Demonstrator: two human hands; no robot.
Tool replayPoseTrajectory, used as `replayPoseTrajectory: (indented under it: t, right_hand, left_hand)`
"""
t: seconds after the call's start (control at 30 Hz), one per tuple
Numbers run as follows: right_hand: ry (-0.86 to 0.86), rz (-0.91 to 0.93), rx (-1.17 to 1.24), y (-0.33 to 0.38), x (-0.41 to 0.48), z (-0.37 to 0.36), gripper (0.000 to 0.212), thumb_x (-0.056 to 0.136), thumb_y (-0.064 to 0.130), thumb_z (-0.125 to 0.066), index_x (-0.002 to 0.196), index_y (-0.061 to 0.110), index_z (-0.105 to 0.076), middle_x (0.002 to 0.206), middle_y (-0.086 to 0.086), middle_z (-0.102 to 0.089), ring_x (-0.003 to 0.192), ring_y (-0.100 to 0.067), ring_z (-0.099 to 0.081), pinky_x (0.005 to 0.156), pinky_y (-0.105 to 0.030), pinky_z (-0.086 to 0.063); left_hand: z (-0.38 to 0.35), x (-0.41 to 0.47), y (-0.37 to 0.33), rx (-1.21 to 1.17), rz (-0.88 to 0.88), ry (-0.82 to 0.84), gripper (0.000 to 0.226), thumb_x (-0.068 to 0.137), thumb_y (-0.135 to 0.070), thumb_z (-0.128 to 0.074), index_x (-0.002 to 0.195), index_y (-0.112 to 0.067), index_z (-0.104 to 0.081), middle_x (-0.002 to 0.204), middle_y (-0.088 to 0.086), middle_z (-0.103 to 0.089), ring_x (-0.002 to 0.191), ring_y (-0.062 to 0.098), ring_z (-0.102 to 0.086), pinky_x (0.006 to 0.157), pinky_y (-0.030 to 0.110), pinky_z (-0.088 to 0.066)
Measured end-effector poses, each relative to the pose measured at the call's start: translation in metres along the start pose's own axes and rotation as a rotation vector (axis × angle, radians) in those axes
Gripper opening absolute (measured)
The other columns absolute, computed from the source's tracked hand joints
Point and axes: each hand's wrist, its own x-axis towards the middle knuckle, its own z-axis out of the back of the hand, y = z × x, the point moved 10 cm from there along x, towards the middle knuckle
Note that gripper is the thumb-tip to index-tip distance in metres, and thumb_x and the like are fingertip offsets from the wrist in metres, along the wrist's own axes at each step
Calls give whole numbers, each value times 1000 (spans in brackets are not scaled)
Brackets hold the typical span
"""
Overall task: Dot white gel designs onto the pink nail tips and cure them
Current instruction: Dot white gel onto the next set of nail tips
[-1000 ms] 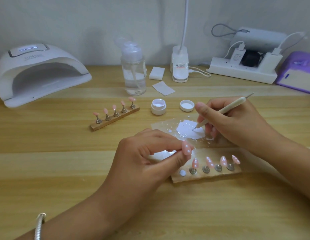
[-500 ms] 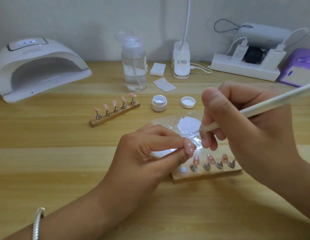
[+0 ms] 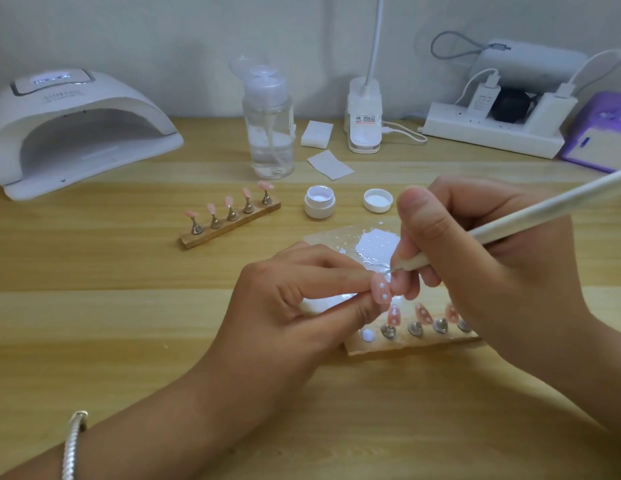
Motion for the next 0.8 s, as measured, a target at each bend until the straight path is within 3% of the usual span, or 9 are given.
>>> replayPoseTrajectory:
  t: [0.8]
  right_hand:
    - [15, -29, -24, -1, 1, -3, 38, 92, 28, -59, 62, 6, -58, 49, 6, -60, 42, -10, -60, 43, -8, -37]
  left_hand:
    - [0, 0, -1, 0, -2, 2, 13, 82, -27, -74, 93, -28, -80, 89, -13, -75, 91, 19, -68, 80, 35, -54]
